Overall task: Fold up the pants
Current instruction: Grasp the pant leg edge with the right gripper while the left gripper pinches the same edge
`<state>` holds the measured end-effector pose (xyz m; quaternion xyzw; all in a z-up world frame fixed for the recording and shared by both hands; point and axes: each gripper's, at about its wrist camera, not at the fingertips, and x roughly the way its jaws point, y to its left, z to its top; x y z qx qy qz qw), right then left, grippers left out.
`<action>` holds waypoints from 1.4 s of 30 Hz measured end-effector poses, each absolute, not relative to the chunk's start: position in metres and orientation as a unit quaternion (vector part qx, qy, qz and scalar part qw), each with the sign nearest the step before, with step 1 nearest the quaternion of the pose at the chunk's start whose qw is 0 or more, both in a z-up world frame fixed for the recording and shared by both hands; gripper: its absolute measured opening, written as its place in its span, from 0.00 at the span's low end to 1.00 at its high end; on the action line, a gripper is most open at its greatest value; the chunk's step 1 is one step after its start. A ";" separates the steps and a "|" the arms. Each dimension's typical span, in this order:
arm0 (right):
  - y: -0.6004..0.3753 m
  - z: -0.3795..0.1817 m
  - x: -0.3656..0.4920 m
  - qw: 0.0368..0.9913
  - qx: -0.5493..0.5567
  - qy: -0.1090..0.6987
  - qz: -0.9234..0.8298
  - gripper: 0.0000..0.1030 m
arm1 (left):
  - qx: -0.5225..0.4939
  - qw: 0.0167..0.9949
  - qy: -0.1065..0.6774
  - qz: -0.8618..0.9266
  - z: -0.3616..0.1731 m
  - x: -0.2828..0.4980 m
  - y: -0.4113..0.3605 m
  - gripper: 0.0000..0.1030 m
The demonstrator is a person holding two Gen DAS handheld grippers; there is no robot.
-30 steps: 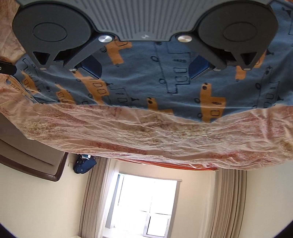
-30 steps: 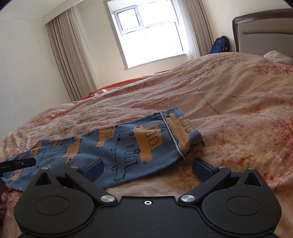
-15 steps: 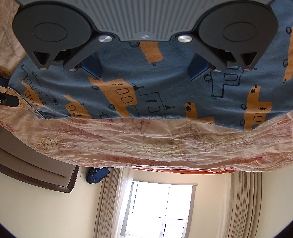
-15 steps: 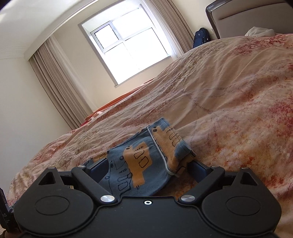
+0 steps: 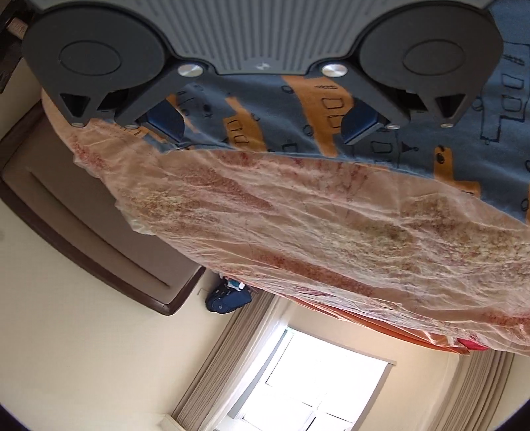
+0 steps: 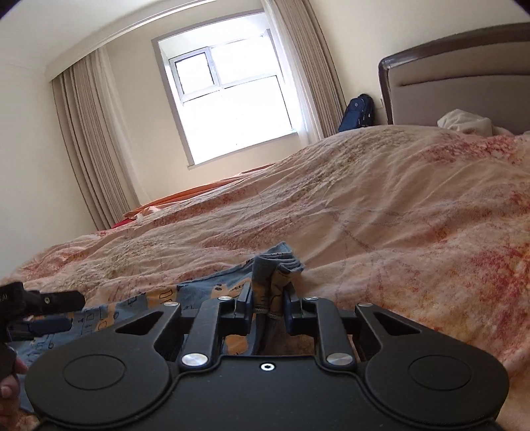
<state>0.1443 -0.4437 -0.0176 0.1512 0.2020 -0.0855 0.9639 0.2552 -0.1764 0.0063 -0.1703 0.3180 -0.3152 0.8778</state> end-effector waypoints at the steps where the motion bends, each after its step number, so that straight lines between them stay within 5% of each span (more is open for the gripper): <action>1: -0.434 -0.014 0.146 0.969 0.117 0.201 -0.083 0.16 | -0.185 0.870 0.315 -0.333 0.009 0.257 -0.179 1.00; 8: -0.363 0.005 0.140 0.981 -0.073 0.181 -0.018 0.15 | -0.302 0.760 0.365 -0.445 0.000 0.281 -0.205 1.00; 14: -0.308 0.001 0.127 0.969 -0.144 0.190 0.062 0.15 | -0.294 0.755 0.407 -0.421 -0.025 0.280 -0.195 0.98; 23: -0.282 -0.023 0.130 0.963 -0.117 0.228 0.086 0.16 | -0.276 0.784 0.434 -0.346 -0.046 0.276 -0.172 0.52; 36: -0.286 -0.026 0.133 0.964 -0.105 0.233 0.073 0.23 | -0.235 0.821 0.433 -0.289 -0.032 0.265 -0.176 0.13; 42: -0.283 -0.016 0.129 0.967 -0.106 0.222 0.066 0.23 | -0.217 0.843 0.397 -0.291 -0.011 0.254 -0.171 0.11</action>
